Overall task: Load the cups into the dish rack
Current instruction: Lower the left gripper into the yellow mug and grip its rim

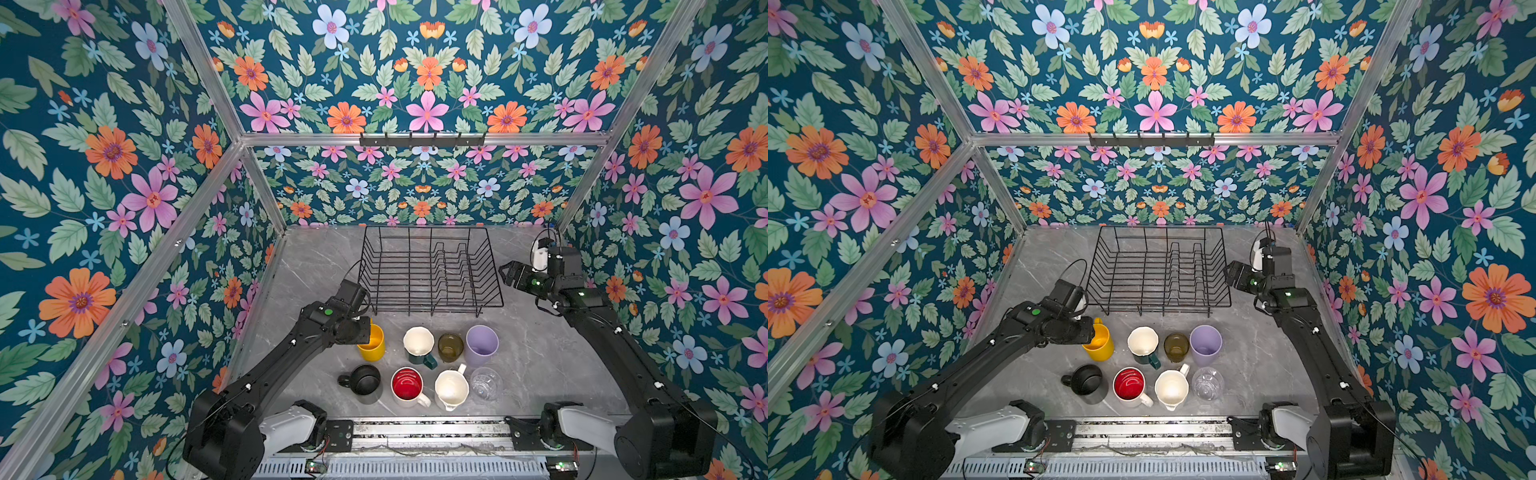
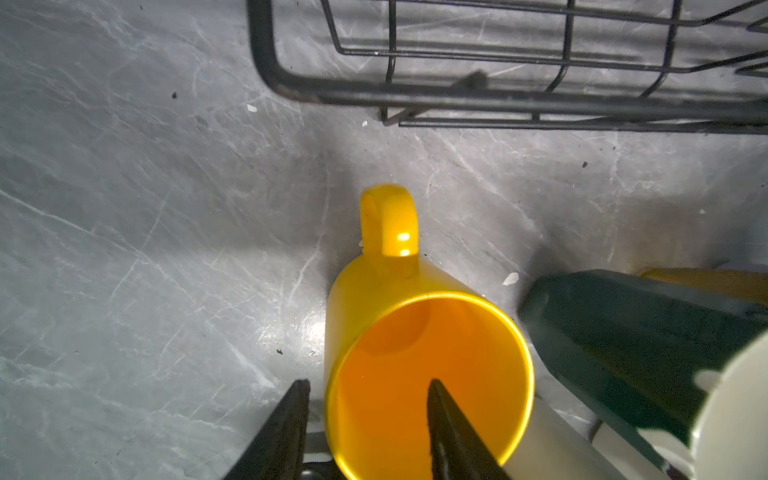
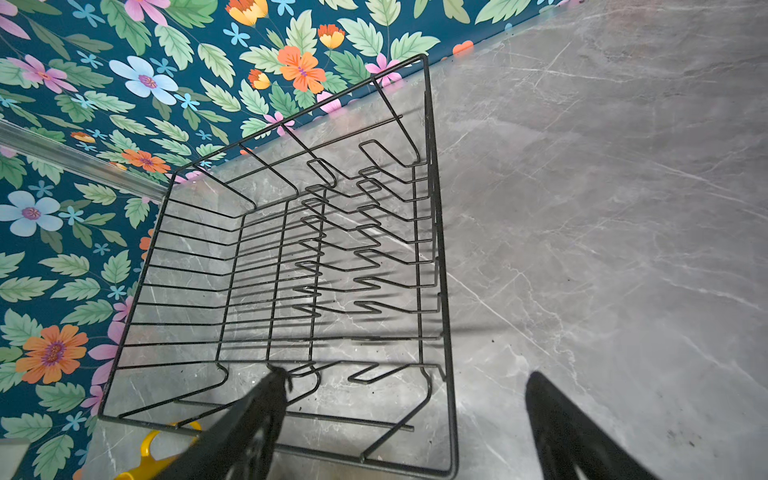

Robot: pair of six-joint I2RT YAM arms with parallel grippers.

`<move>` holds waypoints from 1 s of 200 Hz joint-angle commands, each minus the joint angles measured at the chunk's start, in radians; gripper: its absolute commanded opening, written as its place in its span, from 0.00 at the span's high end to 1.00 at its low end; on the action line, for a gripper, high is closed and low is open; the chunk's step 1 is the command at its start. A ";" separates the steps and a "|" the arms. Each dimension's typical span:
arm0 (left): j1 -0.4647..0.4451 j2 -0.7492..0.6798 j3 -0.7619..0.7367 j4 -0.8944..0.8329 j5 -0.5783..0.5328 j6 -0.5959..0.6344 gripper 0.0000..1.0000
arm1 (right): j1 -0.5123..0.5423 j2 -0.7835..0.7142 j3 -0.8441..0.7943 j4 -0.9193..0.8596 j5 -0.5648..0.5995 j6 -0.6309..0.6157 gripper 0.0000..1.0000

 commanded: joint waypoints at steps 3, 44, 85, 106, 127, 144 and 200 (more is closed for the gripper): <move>-0.008 0.024 -0.003 0.026 0.001 -0.007 0.55 | 0.001 0.000 0.000 0.012 0.012 0.003 0.10; -0.015 0.072 -0.024 0.045 -0.003 -0.018 0.64 | 0.001 0.006 -0.007 0.024 0.011 0.004 0.10; -0.017 0.089 -0.042 0.063 -0.002 -0.030 0.83 | 0.001 0.006 -0.015 0.030 0.011 -0.001 0.10; -0.018 0.093 -0.044 0.062 -0.002 -0.029 0.92 | 0.001 0.007 -0.020 0.031 0.011 -0.003 0.10; -0.018 0.088 -0.036 0.051 -0.011 -0.026 1.00 | 0.001 0.005 -0.021 0.032 0.011 -0.004 0.10; -0.018 0.075 -0.025 0.039 -0.011 -0.023 1.00 | 0.001 0.004 -0.020 0.033 0.011 -0.006 0.10; -0.018 -0.038 0.073 -0.035 -0.045 0.014 1.00 | 0.001 -0.012 -0.002 0.025 -0.020 -0.004 0.10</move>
